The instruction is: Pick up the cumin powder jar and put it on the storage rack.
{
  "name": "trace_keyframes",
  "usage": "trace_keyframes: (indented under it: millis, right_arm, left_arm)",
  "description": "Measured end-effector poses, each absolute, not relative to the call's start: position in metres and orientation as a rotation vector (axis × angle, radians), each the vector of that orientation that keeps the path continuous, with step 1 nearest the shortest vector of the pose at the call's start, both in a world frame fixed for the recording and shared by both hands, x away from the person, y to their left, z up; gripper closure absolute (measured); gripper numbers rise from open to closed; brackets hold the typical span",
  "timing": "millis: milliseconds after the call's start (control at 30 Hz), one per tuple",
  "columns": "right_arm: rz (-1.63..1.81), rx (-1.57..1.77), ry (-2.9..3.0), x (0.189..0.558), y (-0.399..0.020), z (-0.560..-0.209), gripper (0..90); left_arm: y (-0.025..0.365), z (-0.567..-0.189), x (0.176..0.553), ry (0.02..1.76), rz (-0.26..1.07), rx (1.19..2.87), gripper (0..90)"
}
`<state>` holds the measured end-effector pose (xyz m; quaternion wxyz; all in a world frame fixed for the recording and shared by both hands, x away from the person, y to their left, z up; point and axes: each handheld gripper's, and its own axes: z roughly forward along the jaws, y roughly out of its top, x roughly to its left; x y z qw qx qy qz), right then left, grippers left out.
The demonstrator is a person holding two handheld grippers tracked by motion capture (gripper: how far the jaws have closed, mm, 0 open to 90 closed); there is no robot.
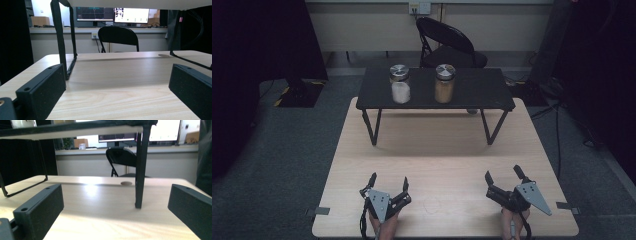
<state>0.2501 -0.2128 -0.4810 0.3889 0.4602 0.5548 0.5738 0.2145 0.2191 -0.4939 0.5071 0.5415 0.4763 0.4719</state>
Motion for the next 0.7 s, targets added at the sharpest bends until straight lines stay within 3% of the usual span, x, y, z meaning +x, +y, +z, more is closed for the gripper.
trace_keyframes:
  millis: [700]
  right_arm:
    - [1.392,1.189,1.375,0.246,-0.219,-0.499,0.0]
  left_arm:
    - [0.217,-0.495,0.211,1.151,1.148,1.297,0.3]
